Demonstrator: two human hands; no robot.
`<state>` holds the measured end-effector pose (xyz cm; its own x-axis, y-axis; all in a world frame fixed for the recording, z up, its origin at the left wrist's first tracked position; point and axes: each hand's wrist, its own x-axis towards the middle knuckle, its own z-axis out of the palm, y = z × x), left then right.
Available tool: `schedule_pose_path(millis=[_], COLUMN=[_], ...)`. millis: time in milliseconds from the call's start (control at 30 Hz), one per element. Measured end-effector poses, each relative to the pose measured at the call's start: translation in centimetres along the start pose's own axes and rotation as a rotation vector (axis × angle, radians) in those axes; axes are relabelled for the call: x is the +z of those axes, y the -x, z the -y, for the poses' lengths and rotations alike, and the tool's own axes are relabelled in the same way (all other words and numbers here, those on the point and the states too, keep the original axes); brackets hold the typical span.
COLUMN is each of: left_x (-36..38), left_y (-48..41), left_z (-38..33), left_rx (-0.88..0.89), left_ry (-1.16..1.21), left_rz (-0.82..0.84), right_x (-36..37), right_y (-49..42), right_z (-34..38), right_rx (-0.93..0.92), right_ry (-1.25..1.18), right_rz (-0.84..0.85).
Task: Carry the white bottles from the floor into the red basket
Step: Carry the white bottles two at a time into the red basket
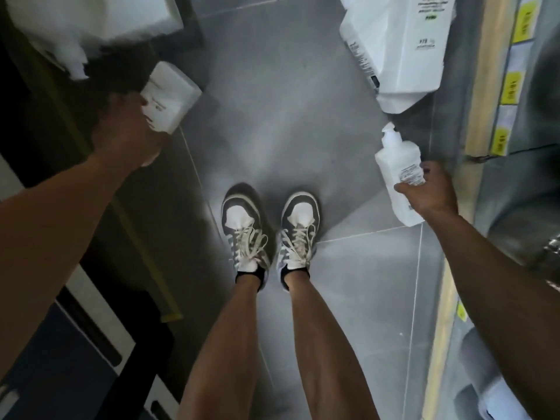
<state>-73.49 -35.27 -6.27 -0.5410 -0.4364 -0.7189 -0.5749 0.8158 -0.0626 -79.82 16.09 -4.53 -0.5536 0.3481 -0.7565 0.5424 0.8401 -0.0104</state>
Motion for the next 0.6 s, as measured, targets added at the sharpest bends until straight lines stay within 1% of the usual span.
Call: schedule_pose_path(millis=[100, 267, 367, 500, 600], left_x=[2.3, 4.6, 5.5, 5.7, 5.1], left_y=[-2.4, -4.5, -4.8, -5.4, -6.0], left_z=[1.3, 1.3, 1.3, 0.5, 0.1], left_rx=[-0.095, -0.178, -0.149, -0.133, -0.152], left_ry=[0.098, 0.095, 0.145, 0.17, 0.044], left_rz=[-0.015, 0.007, -0.009, -0.047, -0.057], right_x=[1.8, 5.1, 6.5, 5.8, 6.4], right_y=[-1.8, -6.9, -8.8, -5.6, -5.6], right_z=[-1.1, -4.6, -6.2, -2.4, -2.1], right_rx=[0.01, 0.031, 0.034, 0.065, 0.075], right_ry=[-0.006, -0.053, -0.056, 0.015, 0.062], right_rz=[-0.028, -0.111, -0.146, -0.151, -0.212])
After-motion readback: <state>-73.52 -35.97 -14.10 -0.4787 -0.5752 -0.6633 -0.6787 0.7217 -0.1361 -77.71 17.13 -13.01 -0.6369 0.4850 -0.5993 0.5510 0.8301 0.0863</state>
